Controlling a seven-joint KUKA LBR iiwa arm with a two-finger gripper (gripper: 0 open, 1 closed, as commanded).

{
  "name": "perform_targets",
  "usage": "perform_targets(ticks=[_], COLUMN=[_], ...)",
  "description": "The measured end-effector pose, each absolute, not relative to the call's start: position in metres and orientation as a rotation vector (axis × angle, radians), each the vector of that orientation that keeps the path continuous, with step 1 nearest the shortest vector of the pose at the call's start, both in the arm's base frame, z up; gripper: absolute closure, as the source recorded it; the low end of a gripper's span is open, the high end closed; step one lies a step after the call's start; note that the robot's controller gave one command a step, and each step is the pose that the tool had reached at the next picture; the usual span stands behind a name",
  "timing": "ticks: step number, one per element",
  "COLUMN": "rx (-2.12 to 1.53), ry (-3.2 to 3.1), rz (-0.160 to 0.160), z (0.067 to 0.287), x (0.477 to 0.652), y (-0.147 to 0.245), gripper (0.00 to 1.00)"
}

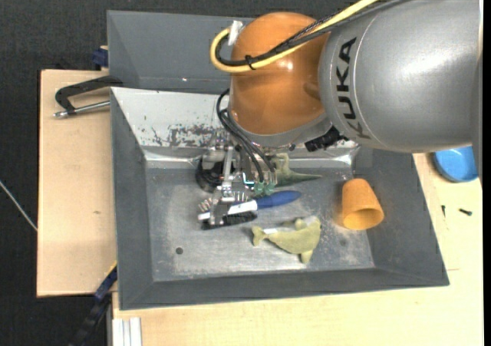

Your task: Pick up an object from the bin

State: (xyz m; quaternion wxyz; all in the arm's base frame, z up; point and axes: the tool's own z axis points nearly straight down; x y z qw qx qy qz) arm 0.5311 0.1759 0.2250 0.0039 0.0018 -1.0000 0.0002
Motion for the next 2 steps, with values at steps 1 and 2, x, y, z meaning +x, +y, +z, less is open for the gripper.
perform_targets(ticks=[1,2], rx=[0.262,0.376], ry=[-3.147,-3.114], rz=[-0.006,0.000], z=[0.379,0.235], x=[0.539,0.551], y=[0.175,0.148], gripper=[0.00,0.00])
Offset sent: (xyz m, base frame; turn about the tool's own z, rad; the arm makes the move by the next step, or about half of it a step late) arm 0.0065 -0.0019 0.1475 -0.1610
